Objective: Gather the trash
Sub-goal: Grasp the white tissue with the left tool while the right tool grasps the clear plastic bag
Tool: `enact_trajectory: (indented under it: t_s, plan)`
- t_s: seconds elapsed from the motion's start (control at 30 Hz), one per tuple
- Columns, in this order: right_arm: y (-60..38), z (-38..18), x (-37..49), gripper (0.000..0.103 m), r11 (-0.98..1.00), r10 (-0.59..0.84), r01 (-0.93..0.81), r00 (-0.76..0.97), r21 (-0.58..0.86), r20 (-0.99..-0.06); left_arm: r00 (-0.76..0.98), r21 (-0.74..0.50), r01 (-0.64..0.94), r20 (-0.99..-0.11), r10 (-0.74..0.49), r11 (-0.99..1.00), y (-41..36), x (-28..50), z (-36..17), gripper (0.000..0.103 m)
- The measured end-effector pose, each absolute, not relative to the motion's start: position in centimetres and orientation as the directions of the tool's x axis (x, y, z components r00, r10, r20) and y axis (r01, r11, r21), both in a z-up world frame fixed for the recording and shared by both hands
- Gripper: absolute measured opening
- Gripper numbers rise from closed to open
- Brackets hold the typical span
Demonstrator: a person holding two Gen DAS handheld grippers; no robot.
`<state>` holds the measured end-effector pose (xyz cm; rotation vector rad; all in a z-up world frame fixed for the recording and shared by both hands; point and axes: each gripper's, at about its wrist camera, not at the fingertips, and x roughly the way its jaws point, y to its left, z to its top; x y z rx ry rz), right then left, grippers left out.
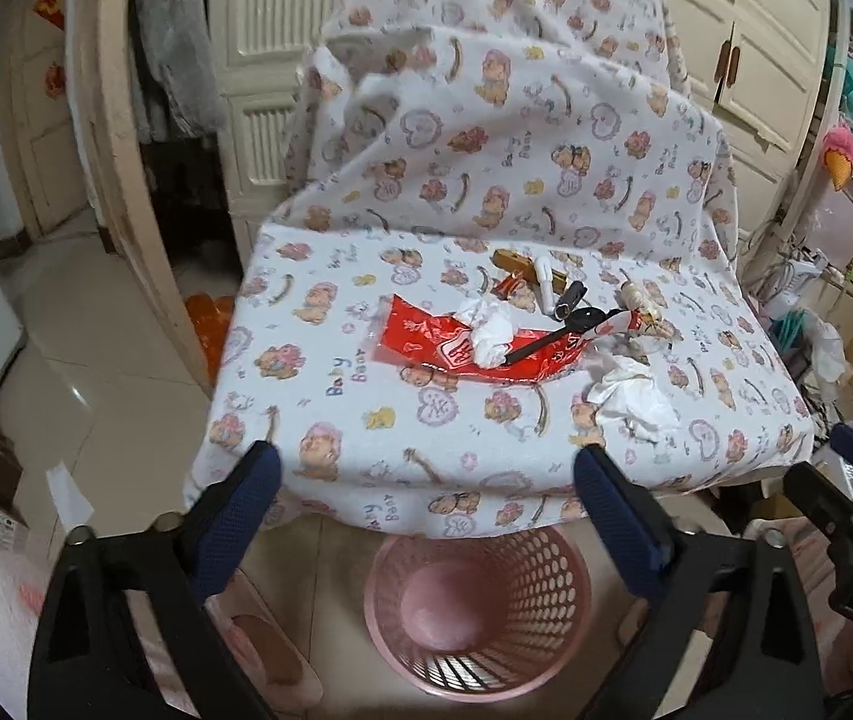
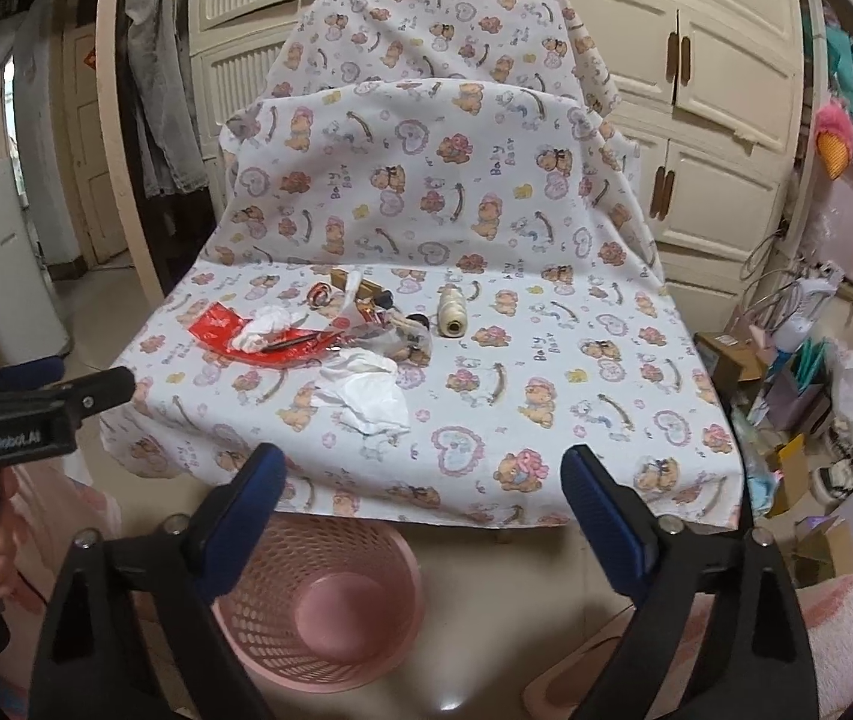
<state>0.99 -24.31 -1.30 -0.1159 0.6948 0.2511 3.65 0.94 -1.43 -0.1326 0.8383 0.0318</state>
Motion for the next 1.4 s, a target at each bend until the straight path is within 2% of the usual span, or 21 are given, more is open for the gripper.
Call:
enact_trajectory:
  t_s: [0.03, 0.1, 0.13, 0.23, 0.3, 0.43, 0.57, 0.63, 0.7, 0.77, 0.8, 0.87, 0.9, 0.93, 1.0, 1.13, 1.4]
  plan:
    - [-24.2, -1.1, 1.7, 0.080, 0.961, 0.202, -0.275, 0.728, -0.009, -0.655, 0.645, -0.105, -0.074, -0.763, -0.033, 0.992, 1.0, 4.6, -1.3, 0.079]
    - [-23.7, -0.6, 3.3, 0.073, 0.956, 0.211, -0.292, 0.714, -0.010, -0.667, 0.604, -0.076, -0.056, -0.796, -0.026, 0.996, 0.8, 6.7, -1.0, 0.068]
    - [-23.4, -0.2, 4.1, 0.073, 0.955, 0.207, -0.295, 0.717, -0.020, -0.666, 0.596, -0.069, -0.040, -0.802, -0.032, 0.997, 0.6, 7.6, -0.8, 0.063]
    - [-22.3, 0.1, 6.4, 0.072, 0.943, 0.226, -0.330, 0.703, -0.027, -0.675, 0.571, -0.108, 0.014, -0.815, -0.097, 0.994, 0.4, 10.3, -0.3, 0.050]
    - [-21.7, -0.6, 8.0, 0.067, 0.940, 0.236, -0.342, 0.679, -0.015, -0.695, 0.557, -0.166, 0.018, -0.817, -0.148, 0.986, 0.7, 11.9, -0.4, 0.046]
    - [-21.2, -3.6, 10.0, 0.059, 0.936, 0.241, -0.352, 0.640, 0.001, -0.729, 0.558, -0.228, 0.022, -0.805, -0.201, 0.974, 1.4, 14.4, -2.0, 0.042]
    - [-21.5, -6.2, 11.3, 0.050, 0.942, 0.244, -0.333, 0.588, 0.045, -0.771, 0.552, -0.267, 0.042, -0.797, -0.245, 0.963, 1.4, 15.8, -3.6, 0.044]
    - [-21.8, -6.7, 11.9, 0.049, 0.941, 0.264, -0.328, 0.568, 0.080, -0.780, 0.561, -0.243, 0.058, -0.795, -0.233, 0.968, 0.8, 16.5, -3.4, 0.050]
    - [-21.8, -7.0, 12.3, 0.048, 0.945, 0.255, -0.319, 0.569, 0.076, -0.781, 0.553, -0.196, 0.053, -0.811, -0.192, 0.979, 0.2, 17.0, -3.8, 0.051]
    - [-22.0, -7.3, 12.6, 0.043, 0.947, 0.249, -0.311, 0.561, 0.078, -0.789, 0.534, -0.168, 0.047, -0.829, -0.167, 0.985, -0.3, 17.5, -4.7, 0.051]
    - [-21.9, -7.6, 13.0, 0.037, 0.948, 0.246, -0.309, 0.553, 0.079, -0.796, 0.513, -0.147, 0.038, -0.846, -0.146, 0.988, -0.6, 17.8, -5.3, 0.051]
    - [-21.8, -7.7, 12.9, 0.027, 0.952, 0.229, -0.300, 0.559, 0.063, -0.797, 0.476, -0.103, 0.017, -0.874, -0.099, 0.995, -0.9, 18.1, -6.3, 0.039]
    - [-21.7, -7.7, 12.9, 0.021, 0.949, 0.231, -0.310, 0.551, 0.061, -0.802, 0.462, -0.091, 0.012, -0.883, -0.086, 0.996, -1.1, 18.1, -6.7, 0.028]
    - [-21.6, -7.7, 12.8, 0.016, 0.945, 0.244, -0.320, 0.545, 0.071, -0.802, 0.461, -0.084, 0.010, -0.884, -0.079, 0.996, -1.1, 18.0, -6.8, 0.022]
    - [-21.6, -7.7, 12.8, 0.011, 0.943, 0.255, -0.323, 0.537, 0.083, -0.804, 0.467, -0.083, 0.025, -0.880, -0.085, 0.996, -1.3, 17.8, -6.5, 0.015]
    - [-22.1, -7.4, 12.6, 0.004, 0.948, 0.255, -0.305, 0.547, 0.094, -0.797, 0.492, -0.115, 0.019, -0.864, -0.109, 0.993, -0.9, 17.0, -5.6, 0.014]
    - [-23.5, -5.5, 11.6, 0.002, 0.939, 0.312, -0.309, 0.584, 0.151, -0.749, 0.585, -0.193, 0.045, -0.790, -0.183, 0.980, 0.4, 14.1, -2.7, 0.014]
